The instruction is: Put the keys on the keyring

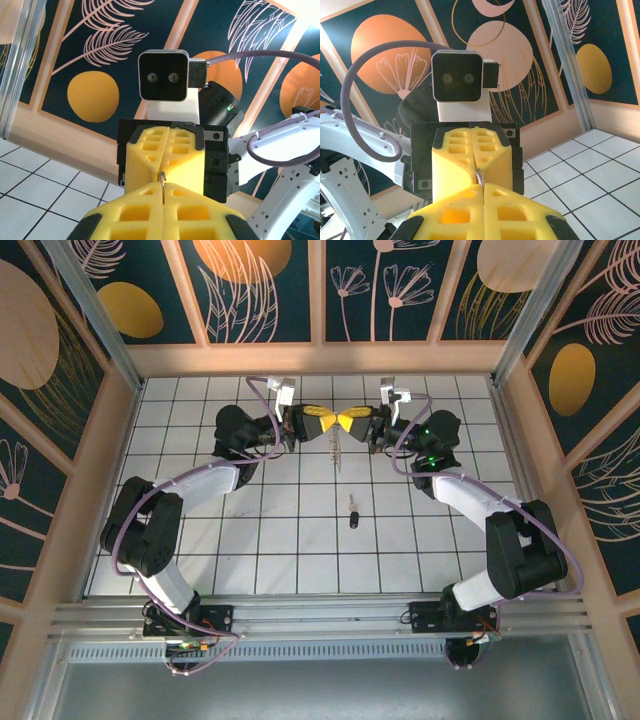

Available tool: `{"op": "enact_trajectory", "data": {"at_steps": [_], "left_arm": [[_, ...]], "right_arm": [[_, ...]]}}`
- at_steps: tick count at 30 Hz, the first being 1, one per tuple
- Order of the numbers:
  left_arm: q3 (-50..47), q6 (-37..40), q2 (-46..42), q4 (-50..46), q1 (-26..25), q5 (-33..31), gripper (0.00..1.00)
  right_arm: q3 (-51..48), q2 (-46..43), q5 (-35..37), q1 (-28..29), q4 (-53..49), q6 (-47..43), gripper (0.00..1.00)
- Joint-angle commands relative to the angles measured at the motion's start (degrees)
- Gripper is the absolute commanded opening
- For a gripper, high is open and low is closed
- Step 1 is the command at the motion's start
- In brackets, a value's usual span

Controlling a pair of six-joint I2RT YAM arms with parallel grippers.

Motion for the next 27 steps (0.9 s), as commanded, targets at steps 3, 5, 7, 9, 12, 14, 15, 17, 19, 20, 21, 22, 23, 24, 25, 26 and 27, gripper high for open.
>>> {"op": "enact_trajectory", "data": {"at_steps": [3, 5, 7, 9, 12, 14, 15, 17, 19, 20, 21, 22, 23, 24, 25, 26, 27], "left_arm": [[0.89, 3.30, 0.39, -1.93, -0.51, 3.60, 0.00], [0.81, 5.23, -0.28, -4.05, -0.60, 3.10, 0.00], [0.68, 7.97, -1.23, -6.96, -0.69, 2.11, 0.00], [0.27, 10.54, -2.23, -9.16, -0.69, 1.10, 0.00], [-0.74, 14.21, -4.24, -12.06, -0.69, -0.62, 0.00], [-1.21, 16.29, -5.39, -13.78, -0.69, -1.39, 0.00], [-1.12, 17.53, -5.84, -15.32, -0.69, -1.62, 0.00], [-1.10, 19.18, -6.54, -17.05, -0.68, -1.84, 0.00], [-1.17, 20.83, -7.28, -18.56, -0.69, -2.09, 0.00], [-1.04, 21.78, -7.68, -19.69, -0.69, -2.31, 0.00], [-1.07, 23.02, -8.11, -20.84, -0.71, -2.58, 0.00], [-1.10, 24.35, -8.64, -22.10, -0.69, -3.16, 0.00], [-1.16, 25.58, -9.12, -23.37, -0.69, -3.84, 0.00], [-1.09, 27.17, -9.63, -25.22, -0.69, -4.84, 0.00], [-0.62, 28.83, -9.90, -27.74, -0.69, -6.14, 0.00], [-0.34, 30.15, -10.16, -29.42, -0.69, -7.03, 0.00], [-0.38, 31.26, -10.42, -30.48, -0.71, -8.22, 0.00]], "right_arm": [[0.18, 0.02, 1.09, -0.17, 3.97, 0.33, 0.00], [0.16, -0.10, 1.17, -0.23, 3.91, 0.41, 0.00], [0.18, -0.18, 1.56, -0.16, 3.31, 0.43, 0.00], [0.18, -0.65, 2.26, -0.38, 2.31, 0.30, 0.08], [-0.45, -2.78, 3.57, -1.20, -1.26, -0.48, 0.34], [-1.74, -5.20, 4.52, -2.30, -3.59, -0.87, 0.41], [-2.74, -6.78, 5.17, -2.97, -4.94, -1.02, 0.43], [-4.42, -10.17, 7.37, -4.11, -9.72, -2.14, 0.45], [-5.54, -14.02, 11.46, -4.81, -18.79, -4.85, 0.46], [-5.95, -15.60, 13.87, -4.92, -22.81, -6.13, 0.47], [-6.74, -17.31, 16.60, -5.02, -26.87, -7.12, 0.47], [-7.59, -18.74, 18.37, -5.16, -30.22, -7.98, 0.48], [-8.48, -19.93, 19.65, -5.31, -32.42, -8.53, 0.48], [-9.60, -21.22, 21.83, -5.30, -34.71, -8.77, 0.48], [-10.57, -22.22, 23.85, -5.33, -36.85, -8.71, 0.49], [-11.31, -22.93, 25.06, -5.34, -38.54, -8.79, 0.49], [-11.94, -23.46, 26.65, -5.29, -40.75, -8.88, 0.49]]}}
